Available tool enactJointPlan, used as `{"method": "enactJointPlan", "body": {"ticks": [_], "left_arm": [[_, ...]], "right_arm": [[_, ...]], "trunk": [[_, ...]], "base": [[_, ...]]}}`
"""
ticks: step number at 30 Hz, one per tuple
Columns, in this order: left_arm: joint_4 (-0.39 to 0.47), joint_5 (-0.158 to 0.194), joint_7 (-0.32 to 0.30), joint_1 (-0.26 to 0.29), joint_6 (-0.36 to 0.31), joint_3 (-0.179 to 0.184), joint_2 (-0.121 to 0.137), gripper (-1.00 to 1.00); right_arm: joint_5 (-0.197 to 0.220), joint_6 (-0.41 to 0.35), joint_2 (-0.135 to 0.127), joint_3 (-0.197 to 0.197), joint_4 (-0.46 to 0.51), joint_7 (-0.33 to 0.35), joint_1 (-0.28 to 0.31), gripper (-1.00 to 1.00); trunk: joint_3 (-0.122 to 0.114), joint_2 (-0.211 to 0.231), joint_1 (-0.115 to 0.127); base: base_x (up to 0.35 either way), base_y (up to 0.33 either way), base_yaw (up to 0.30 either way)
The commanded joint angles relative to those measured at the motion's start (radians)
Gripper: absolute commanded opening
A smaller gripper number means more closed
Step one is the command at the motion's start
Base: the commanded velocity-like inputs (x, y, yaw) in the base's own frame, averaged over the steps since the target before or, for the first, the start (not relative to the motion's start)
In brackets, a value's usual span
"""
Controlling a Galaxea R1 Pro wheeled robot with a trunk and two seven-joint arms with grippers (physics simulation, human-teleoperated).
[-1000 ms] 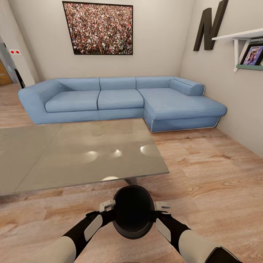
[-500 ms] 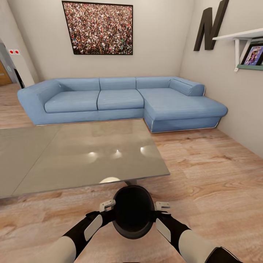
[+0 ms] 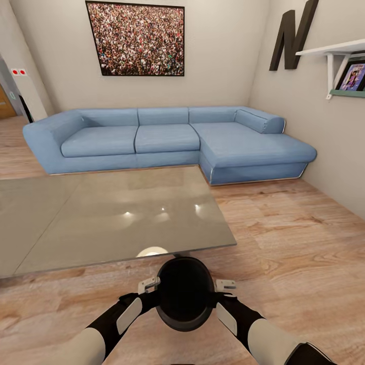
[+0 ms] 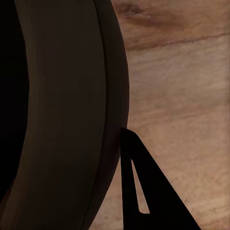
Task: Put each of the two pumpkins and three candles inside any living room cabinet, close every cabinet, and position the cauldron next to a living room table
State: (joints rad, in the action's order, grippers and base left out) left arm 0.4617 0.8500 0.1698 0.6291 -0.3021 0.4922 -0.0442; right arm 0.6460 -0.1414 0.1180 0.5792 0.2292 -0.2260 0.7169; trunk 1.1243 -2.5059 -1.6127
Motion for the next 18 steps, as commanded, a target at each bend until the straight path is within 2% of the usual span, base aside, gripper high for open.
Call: {"method": "enactJointPlan", "body": {"ticks": [1,3,18], "left_arm": [[0.005,0.04,-0.007,0.001,0.001,0.0,-0.006,-1.0],[0.005,0.04,-0.007,0.001,0.001,0.0,-0.006,-1.0],[0.005,0.04,-0.007,0.001,0.001,0.0,-0.005,-1.0]], "right_arm": [[0.008,-0.004,0.0,0.014,0.016,0.019,0.0,-1.0],[0.008,-0.004,0.0,0.014,0.016,0.019,0.0,-1.0],[0.008,-0.003,0.0,0.014,0.016,0.019,0.0,-1.0]], "trunk": [[0.001,0.0,0.0],[0.001,0.0,0.0],[0.059,-0.004,-0.006]], "base": [[0.0,0.0,0.0],[0.0,0.0,0.0],[0.0,0.0,0.0]]}}
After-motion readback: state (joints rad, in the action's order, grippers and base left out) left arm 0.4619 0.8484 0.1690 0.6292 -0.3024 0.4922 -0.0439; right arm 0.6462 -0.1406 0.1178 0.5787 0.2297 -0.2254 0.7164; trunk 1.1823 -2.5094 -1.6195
